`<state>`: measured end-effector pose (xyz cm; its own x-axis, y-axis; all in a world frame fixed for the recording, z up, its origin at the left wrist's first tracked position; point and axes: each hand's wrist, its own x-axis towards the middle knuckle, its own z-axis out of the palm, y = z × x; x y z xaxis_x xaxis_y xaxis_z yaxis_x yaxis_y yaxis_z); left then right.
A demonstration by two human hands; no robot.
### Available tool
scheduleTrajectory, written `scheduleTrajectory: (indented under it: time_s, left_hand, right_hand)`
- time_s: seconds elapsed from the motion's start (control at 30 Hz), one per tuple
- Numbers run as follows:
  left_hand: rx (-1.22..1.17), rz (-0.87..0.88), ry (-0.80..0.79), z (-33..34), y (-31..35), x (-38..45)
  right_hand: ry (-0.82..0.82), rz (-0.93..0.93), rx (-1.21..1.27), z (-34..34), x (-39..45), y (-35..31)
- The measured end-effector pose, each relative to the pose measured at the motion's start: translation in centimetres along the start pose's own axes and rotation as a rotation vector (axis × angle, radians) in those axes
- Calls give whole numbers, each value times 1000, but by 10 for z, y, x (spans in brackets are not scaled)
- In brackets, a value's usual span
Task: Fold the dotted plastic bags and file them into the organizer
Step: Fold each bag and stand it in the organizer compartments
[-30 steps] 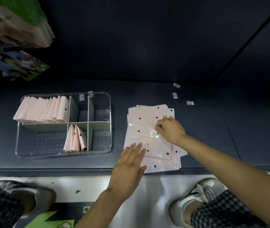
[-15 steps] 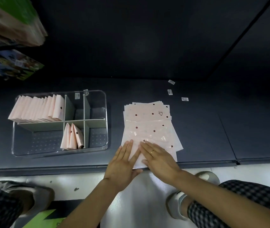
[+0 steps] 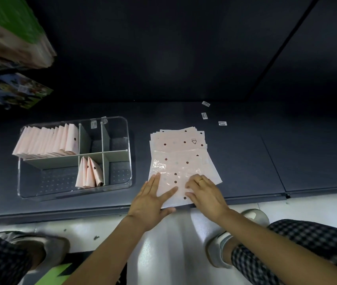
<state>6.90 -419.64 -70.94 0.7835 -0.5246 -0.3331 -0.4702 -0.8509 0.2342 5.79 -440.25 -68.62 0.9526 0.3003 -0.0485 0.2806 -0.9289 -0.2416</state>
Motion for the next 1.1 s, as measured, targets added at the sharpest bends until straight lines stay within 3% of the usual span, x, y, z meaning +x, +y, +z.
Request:
scheduleTrajectory:
  time_s: [0.23, 0.37, 0.47, 0.67, 0.8, 0.97, 1.1]
  left_hand:
    - [-24, -17, -38, -4, 1, 1]
    - [-9, -27, -56, -9, 3, 2]
    - [-24, -47, -11, -16, 4, 3]
    - [-82, -39, 228, -22, -5, -9]
    - [-219, -66, 297, -19, -11, -16]
    - [-383, -150, 316, -21, -12, -8]
    - [-283, -144, 266, -27, -15, 8]
  right_hand:
    - [150, 57, 128, 8, 2, 2]
    - [142, -53, -28, 4, 7, 5]
    - [36, -81, -74, -2, 11, 7]
    - [-300, -2, 294, -25, 9, 17]
    - [-448, 23, 341, -33, 10, 23]
    - [-410, 98, 424, -31, 13, 24]
    - [-248, 107, 251, -26, 20, 19]
